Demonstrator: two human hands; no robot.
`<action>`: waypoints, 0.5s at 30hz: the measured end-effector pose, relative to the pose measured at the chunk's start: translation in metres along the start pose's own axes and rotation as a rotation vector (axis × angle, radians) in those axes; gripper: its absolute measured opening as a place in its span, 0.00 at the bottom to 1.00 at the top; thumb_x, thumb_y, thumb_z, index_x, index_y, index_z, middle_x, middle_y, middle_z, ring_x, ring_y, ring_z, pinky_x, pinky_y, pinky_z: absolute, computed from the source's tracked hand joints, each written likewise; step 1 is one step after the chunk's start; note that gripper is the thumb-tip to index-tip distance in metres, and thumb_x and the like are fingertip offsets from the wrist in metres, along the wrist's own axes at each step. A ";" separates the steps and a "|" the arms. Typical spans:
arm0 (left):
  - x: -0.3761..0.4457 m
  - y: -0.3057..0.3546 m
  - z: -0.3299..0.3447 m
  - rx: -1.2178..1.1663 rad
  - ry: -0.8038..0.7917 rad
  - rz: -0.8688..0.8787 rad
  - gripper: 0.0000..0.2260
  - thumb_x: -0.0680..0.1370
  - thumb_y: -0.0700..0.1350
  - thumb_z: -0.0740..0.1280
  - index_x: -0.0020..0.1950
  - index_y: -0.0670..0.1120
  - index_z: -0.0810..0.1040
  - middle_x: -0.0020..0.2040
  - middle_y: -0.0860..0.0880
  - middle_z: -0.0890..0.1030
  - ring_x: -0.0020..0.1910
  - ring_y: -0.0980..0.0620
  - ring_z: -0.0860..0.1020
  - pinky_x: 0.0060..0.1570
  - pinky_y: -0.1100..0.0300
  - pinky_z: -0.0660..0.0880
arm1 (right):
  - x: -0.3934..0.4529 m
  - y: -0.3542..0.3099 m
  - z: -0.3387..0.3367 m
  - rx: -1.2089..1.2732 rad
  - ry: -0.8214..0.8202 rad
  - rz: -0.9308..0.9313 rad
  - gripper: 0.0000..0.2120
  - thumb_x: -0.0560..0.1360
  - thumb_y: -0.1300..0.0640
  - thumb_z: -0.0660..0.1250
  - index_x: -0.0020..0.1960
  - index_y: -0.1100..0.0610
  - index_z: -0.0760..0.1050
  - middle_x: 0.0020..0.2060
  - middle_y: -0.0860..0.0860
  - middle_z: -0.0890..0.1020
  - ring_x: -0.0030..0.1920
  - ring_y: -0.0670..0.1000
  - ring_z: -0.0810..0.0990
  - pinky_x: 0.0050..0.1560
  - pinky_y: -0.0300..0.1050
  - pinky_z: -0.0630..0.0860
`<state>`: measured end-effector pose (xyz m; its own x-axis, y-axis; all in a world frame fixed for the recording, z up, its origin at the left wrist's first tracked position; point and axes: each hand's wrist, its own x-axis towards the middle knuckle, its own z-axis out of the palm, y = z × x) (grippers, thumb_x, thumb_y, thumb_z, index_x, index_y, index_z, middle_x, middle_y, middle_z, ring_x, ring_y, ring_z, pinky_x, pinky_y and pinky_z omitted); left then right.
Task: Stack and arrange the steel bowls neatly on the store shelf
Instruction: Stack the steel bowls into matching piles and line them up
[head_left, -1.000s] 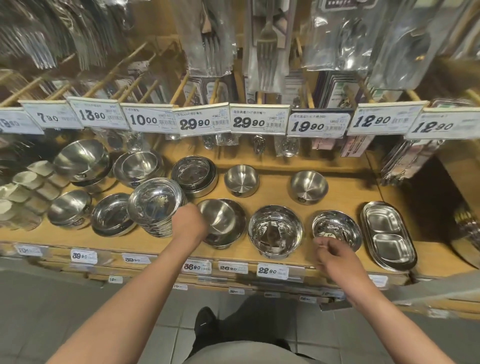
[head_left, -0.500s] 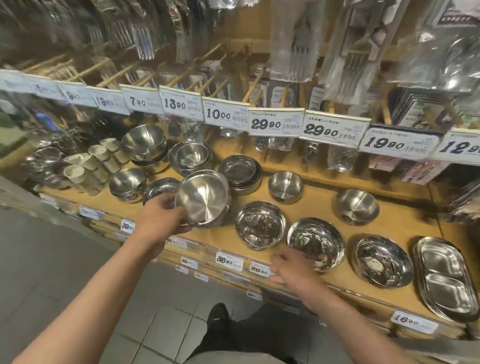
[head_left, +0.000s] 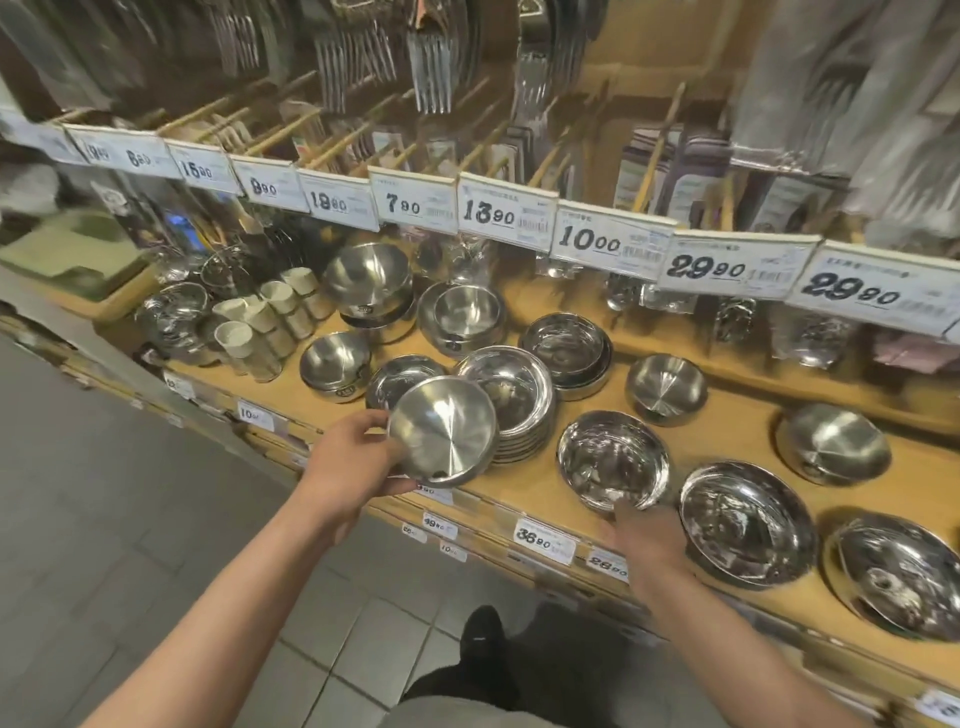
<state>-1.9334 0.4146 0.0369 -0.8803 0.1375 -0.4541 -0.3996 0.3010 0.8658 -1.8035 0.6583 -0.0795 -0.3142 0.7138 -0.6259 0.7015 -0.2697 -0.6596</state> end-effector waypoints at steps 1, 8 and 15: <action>0.002 0.001 -0.001 0.007 -0.010 0.000 0.15 0.76 0.31 0.67 0.61 0.43 0.78 0.50 0.42 0.85 0.40 0.47 0.87 0.36 0.59 0.83 | -0.001 -0.002 0.001 0.006 0.020 0.010 0.17 0.80 0.53 0.66 0.59 0.67 0.75 0.41 0.55 0.81 0.40 0.54 0.80 0.42 0.46 0.76; 0.020 0.018 0.018 0.034 -0.073 0.031 0.13 0.76 0.31 0.68 0.57 0.44 0.80 0.51 0.43 0.84 0.38 0.49 0.87 0.33 0.61 0.82 | -0.009 -0.013 -0.029 0.186 -0.060 -0.003 0.28 0.80 0.53 0.66 0.77 0.60 0.62 0.70 0.57 0.74 0.58 0.57 0.83 0.62 0.57 0.79; 0.019 0.034 0.088 0.019 -0.186 0.070 0.12 0.74 0.30 0.69 0.52 0.44 0.79 0.48 0.44 0.83 0.35 0.49 0.86 0.30 0.62 0.81 | -0.026 -0.009 -0.120 0.398 -0.114 -0.117 0.10 0.79 0.60 0.67 0.57 0.49 0.74 0.52 0.51 0.86 0.42 0.52 0.88 0.41 0.47 0.85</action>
<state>-1.9412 0.5109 0.0391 -0.8428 0.3301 -0.4251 -0.3323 0.3022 0.8934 -1.7253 0.7195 -0.0071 -0.4613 0.6845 -0.5646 0.3626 -0.4353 -0.8240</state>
